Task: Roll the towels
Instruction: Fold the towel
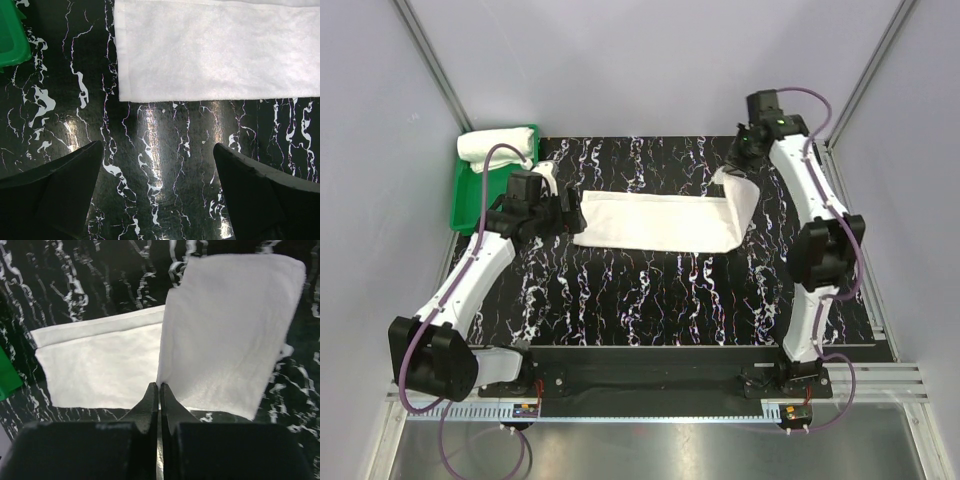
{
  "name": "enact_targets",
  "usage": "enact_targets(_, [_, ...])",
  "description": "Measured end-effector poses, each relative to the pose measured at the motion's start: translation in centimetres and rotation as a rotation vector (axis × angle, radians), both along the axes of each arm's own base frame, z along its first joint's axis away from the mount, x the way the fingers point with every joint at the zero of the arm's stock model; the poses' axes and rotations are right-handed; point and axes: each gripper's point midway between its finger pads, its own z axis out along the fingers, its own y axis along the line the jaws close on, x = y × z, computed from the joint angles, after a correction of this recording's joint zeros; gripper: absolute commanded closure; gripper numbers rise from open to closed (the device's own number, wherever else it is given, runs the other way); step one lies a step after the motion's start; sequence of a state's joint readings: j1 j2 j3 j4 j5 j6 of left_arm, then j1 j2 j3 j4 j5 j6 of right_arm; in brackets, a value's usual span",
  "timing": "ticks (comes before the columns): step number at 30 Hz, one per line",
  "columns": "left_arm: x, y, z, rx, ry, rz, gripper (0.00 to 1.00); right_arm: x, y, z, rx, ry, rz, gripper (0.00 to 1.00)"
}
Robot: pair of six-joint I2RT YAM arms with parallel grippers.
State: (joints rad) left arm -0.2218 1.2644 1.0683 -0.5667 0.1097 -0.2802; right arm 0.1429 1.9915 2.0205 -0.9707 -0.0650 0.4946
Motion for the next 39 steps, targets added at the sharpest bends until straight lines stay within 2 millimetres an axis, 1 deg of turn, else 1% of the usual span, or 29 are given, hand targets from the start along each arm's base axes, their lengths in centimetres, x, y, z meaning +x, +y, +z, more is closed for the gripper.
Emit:
enact_targets(3, [0.0, 0.1, 0.0, -0.003, 0.001, 0.006, 0.01, 0.6, 4.3, 0.2, 0.000, -0.002, 0.066, 1.00])
enact_targets(8, [0.1, 0.8, -0.2, -0.023, 0.011, 0.032, 0.01, 1.3, 9.9, 0.1, 0.006, -0.012, 0.138, 1.00])
enact_targets(12, [0.1, 1.2, -0.6, -0.040, 0.023, 0.051, 0.01, 1.3, 14.4, -0.2, 0.027, -0.028, 0.191, 1.00])
enact_targets(18, [0.2, 1.5, -0.6, -0.051, 0.026, 0.066, 0.01, 0.2, 21.7, -0.7, 0.085, -0.066, 0.279, 1.00])
enact_targets(24, [0.4, 3.1, -0.9, -0.076, 0.038, 0.136, 0.01, -1.1, 28.9, -0.5, 0.178, -0.154, 0.362, 1.00])
enact_targets(28, [0.6, 4.1, -1.1, -0.100, 0.045, 0.175, 0.01, -1.8, 33.1, -0.6, 0.238, -0.206, 0.412, 1.00])
enact_targets(30, [0.7, 4.3, -1.1, -0.107, 0.045, 0.185, 0.01, -2.1, 34.8, -1.1, 0.262, -0.217, 0.428, 1.00])
enact_targets(33, [0.7, 4.3, -1.0, -0.113, 0.042, 0.187, 0.01, -2.3, 36.4, -2.6, 0.277, -0.213, 0.436, 1.00])
enact_targets(35, [0.8, 4.4, -0.9, -0.115, 0.041, 0.188, 0.01, -2.4, 36.9, -3.6, 0.275, -0.201, 0.438, 1.00])
enact_targets(39, [0.8, 4.5, -0.9, -0.117, 0.041, 0.194, 0.01, -2.7, 37.4, -4.6, 0.275, -0.192, 0.444, 1.00])
